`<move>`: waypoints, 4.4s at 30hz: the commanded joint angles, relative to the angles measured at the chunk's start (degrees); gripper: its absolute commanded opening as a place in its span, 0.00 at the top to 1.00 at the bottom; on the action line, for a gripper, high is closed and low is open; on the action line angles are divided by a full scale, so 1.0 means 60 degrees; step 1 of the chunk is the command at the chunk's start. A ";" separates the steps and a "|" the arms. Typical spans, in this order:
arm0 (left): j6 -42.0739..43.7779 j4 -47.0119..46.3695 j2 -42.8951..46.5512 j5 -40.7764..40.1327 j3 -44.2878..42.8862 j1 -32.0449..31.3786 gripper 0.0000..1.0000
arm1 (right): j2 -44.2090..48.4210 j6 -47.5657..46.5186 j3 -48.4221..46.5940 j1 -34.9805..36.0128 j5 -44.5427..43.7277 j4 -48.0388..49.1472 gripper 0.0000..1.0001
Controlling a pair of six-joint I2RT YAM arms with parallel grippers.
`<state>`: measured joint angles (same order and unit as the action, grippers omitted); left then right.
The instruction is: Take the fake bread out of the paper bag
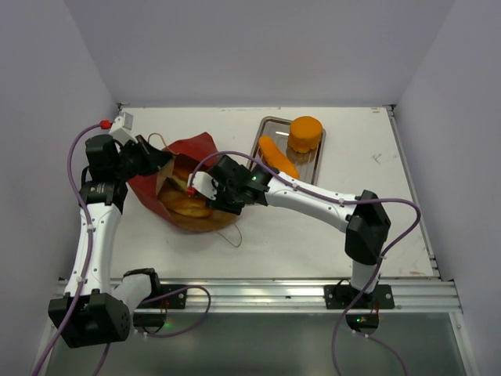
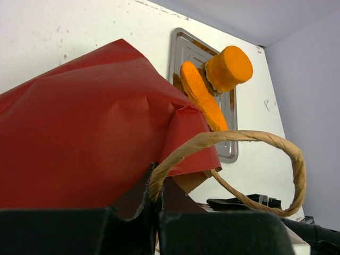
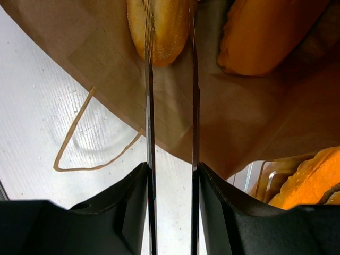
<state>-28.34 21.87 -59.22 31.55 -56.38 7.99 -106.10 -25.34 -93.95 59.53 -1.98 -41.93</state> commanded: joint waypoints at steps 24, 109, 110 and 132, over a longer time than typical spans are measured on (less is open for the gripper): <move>-0.0052 -0.0217 0.0056 0.0103 -0.0095 0.0046 1.00 | 0.1013 0.0020 -0.0147 -0.0180 0.0768 -0.0218 1.00; 0.0079 -0.0232 0.0305 -0.0996 0.0139 0.0046 1.00 | 0.3271 0.2978 0.2797 -0.7240 0.2440 0.2169 1.00; 0.0079 -0.0261 0.0363 -0.0981 0.0197 0.0046 1.00 | 0.3241 0.3051 0.2855 -0.7270 0.2396 0.2256 1.00; 0.0021 -0.0349 0.0539 -0.0835 0.0403 0.0060 1.00 | 0.2963 0.3360 0.3456 -0.7724 0.2644 0.2316 0.94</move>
<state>-29.32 20.40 -56.86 25.54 -54.46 7.97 -88.92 -5.96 -73.47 13.43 12.99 -31.62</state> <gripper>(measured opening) 0.012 0.214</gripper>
